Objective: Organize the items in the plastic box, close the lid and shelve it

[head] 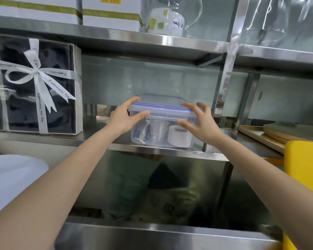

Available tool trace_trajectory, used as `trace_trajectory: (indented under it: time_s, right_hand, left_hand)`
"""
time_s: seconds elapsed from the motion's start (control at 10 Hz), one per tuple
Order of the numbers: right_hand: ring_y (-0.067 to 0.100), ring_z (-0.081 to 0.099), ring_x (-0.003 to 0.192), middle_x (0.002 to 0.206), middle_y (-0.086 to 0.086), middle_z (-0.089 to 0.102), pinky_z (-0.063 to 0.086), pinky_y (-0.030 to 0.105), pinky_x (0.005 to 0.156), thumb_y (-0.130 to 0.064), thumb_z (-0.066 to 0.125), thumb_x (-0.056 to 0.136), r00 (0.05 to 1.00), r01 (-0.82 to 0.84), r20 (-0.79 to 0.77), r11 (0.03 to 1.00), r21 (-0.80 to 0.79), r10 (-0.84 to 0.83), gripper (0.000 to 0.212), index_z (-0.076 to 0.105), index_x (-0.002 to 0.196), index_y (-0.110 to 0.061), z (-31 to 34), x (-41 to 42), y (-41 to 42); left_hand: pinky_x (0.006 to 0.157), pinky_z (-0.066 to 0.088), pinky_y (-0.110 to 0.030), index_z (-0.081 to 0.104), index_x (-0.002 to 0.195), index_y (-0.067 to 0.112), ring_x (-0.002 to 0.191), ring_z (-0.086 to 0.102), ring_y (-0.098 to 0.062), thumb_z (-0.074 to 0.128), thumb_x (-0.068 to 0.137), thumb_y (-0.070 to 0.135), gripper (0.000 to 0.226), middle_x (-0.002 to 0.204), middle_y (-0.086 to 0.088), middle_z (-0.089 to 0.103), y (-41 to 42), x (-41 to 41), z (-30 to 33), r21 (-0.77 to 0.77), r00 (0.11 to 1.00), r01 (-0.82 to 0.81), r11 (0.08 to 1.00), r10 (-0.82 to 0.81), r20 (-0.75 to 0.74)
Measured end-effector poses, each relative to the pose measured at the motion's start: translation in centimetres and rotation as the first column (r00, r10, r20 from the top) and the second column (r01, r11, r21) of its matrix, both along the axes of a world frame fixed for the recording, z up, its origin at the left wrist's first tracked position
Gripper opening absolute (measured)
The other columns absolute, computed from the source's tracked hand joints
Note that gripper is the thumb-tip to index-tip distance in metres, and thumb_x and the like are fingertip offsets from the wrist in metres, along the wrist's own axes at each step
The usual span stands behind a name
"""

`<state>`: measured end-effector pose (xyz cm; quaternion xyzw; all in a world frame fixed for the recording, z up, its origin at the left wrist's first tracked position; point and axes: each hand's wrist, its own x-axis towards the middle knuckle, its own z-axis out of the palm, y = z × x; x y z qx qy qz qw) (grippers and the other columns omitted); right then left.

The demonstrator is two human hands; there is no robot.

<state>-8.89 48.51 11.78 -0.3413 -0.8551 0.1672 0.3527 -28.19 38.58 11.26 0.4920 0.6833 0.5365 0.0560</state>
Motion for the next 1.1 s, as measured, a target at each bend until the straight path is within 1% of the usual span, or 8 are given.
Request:
trace_trajectory:
  time_s: [0.3,0.5,0.6,0.7,0.8,0.9,1.0,1.1]
  right_hand:
    - [0.030,0.029,0.138,0.153,0.008,0.009,0.028,0.036,0.114,-0.035,0.059,0.087,1.000,-0.003,-0.030,1.000,0.007,0.004,0.056,0.036,0.138,-0.031,-0.3,-0.2,0.2]
    - [0.033,0.035,0.136,0.156,0.008,0.004,0.031,0.040,0.113,-0.037,0.057,0.088,0.999,0.031,0.014,0.999,-0.016,-0.030,0.059,0.031,0.141,-0.033,0.0,-0.2,-0.3]
    - [0.035,0.029,0.140,0.159,0.006,0.000,0.032,0.045,0.114,-0.041,0.055,0.088,0.988,0.093,0.124,0.995,-0.040,-0.087,0.066,0.022,0.145,-0.036,0.9,-0.1,-1.0]
    - [0.033,0.028,0.141,0.160,0.005,-0.003,0.030,0.043,0.114,-0.042,0.053,0.090,0.979,0.126,0.169,0.991,-0.051,-0.116,0.069,0.015,0.148,-0.033,1.4,0.1,-1.5]
    - [0.031,0.030,0.141,0.161,0.005,-0.006,0.029,0.041,0.114,-0.043,0.051,0.091,0.958,0.153,0.256,0.985,-0.079,-0.128,0.074,0.008,0.149,-0.031,2.1,0.3,-2.4]
    - [0.032,0.024,0.144,0.161,0.005,-0.003,0.026,0.043,0.116,-0.045,0.050,0.091,0.941,0.172,0.311,0.981,-0.089,-0.136,0.076,0.005,0.150,-0.029,2.6,0.8,-3.2]
    - [0.032,0.012,0.147,0.161,0.004,-0.001,0.022,0.046,0.118,-0.048,0.049,0.089,0.923,0.177,0.365,0.978,-0.111,-0.125,0.079,0.003,0.150,-0.028,3.7,2.2,-5.1]
    - [0.031,0.007,0.148,0.161,0.003,-0.001,0.019,0.050,0.119,-0.052,0.050,0.088,0.903,0.198,0.401,0.977,-0.077,-0.151,0.081,0.002,0.149,-0.029,4.7,3.3,-6.8]
  left_hand:
    - [0.103,0.044,-0.052,0.039,0.138,0.028,0.132,0.040,-0.027,0.063,0.082,0.037,0.062,0.145,-0.004,0.041,0.8,-0.4,-0.3,0.035,1.000,0.025,0.999,-0.026,0.015]
    - [0.105,0.042,-0.051,0.032,0.142,0.028,0.132,0.041,-0.030,0.059,0.085,0.035,0.064,0.149,-0.003,0.034,0.5,0.1,0.1,-0.025,0.999,0.033,0.999,-0.033,0.010]
    - [0.109,0.036,-0.044,0.025,0.146,0.023,0.135,0.037,-0.033,0.055,0.088,0.037,0.066,0.151,-0.008,0.033,0.0,0.9,1.4,-0.137,0.995,-0.037,0.990,0.024,-0.097]
    - [0.113,0.027,-0.043,0.019,0.148,0.021,0.141,0.027,-0.032,0.053,0.089,0.040,0.071,0.155,-0.011,0.026,-0.3,1.3,1.7,-0.194,0.972,-0.114,0.974,0.068,-0.225]
    - [0.116,0.011,-0.053,0.006,0.150,0.024,0.147,0.002,-0.034,0.047,0.088,0.050,0.078,0.160,-0.010,0.000,-1.2,2.6,1.7,-0.321,0.908,-0.236,0.917,0.091,-0.409]
    - [0.116,0.001,-0.056,-0.001,0.149,0.025,0.146,-0.008,-0.034,0.040,0.089,0.055,0.079,0.160,-0.005,-0.008,-2.5,4.1,2.4,-0.370,0.862,-0.280,0.886,0.062,-0.503]
    - [0.116,-0.006,-0.054,-0.005,0.149,0.023,0.146,-0.014,-0.030,0.032,0.089,0.058,0.079,0.160,-0.002,-0.012,-4.8,6.9,4.1,-0.348,0.805,-0.305,0.886,0.045,-0.592]
    - [0.116,-0.009,-0.054,-0.008,0.149,0.022,0.146,-0.016,-0.030,0.029,0.089,0.060,0.080,0.159,-0.002,-0.014,-6.1,8.1,5.2,-0.340,0.773,-0.303,0.890,0.021,-0.634]
